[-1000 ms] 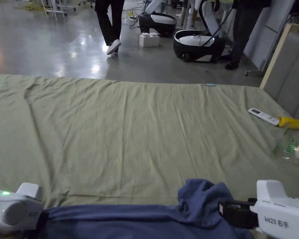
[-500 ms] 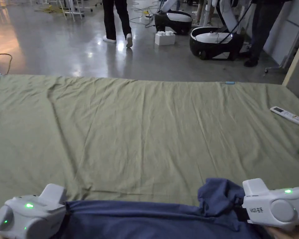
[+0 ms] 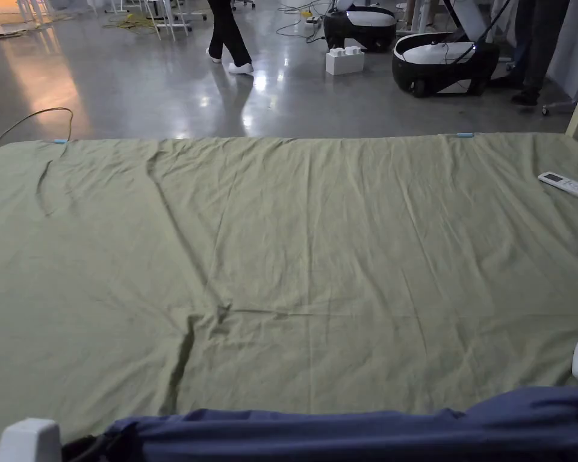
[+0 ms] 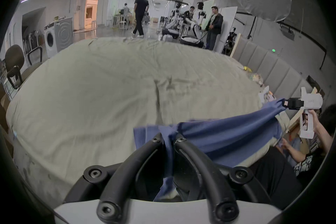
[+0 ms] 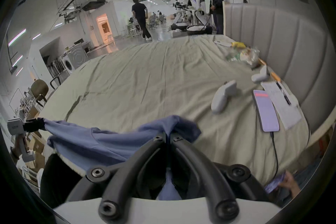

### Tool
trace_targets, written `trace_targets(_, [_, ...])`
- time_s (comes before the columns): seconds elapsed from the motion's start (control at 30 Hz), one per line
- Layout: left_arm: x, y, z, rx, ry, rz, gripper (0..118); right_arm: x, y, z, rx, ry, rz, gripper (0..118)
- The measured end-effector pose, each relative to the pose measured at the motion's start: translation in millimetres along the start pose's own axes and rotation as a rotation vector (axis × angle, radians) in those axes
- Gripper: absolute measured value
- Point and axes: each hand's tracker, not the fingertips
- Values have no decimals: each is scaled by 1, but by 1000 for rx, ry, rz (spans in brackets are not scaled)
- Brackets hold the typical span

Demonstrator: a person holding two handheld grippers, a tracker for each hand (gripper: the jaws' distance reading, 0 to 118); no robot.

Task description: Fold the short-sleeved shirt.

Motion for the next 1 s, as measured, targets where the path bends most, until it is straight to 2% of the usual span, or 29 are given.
trace_targets(0.13, [5, -28, -23, -32, 17, -16, 10, -9, -37, -18, -73, -16, 8, 3])
trace_targets(0.2, [6, -35, -26, -47, 61, -21, 17, 3, -51, -34, -98, -21, -11, 3])
trace_targets(0.27, [-1, -36, -25, -44, 113, 16, 44, 6, -56, -43, -130, -40, 3, 3])
trace_targets(0.3, [-5, -36, -23, -42, 134, 45, 62, 8, -57, -46, -150, -45, 20, 4])
trace_targets(0.33, [-10, -34, -17, -20, 146, 81, 82, 9, -59, -45, -153, -49, 14, 17])
trace_targets(0.37, [-15, -31, -7, 9, 152, 115, 90, 10, -58, -41, -152, -71, 11, 36])
trace_targets(0.43, [-22, -21, 20, 89, 84, 169, 91, 16, -54, -27, -115, -79, -19, 77])
trace_targets(0.53, [-14, 2, 71, 256, 89, 178, 92, 9, -45, 9, -16, -44, -60, 78])
trace_targets(0.77, [59, 46, 168, 575, 176, -54, 93, -74, -10, 111, 411, 4, 78, 78])
trace_targets(0.93, [107, 44, 191, 675, 241, -189, 93, -121, 4, 150, 555, 16, 160, 78])
trace_targets(1.0, [120, 42, 198, 690, 233, -223, 93, -128, 6, 156, 581, 24, 164, 78])
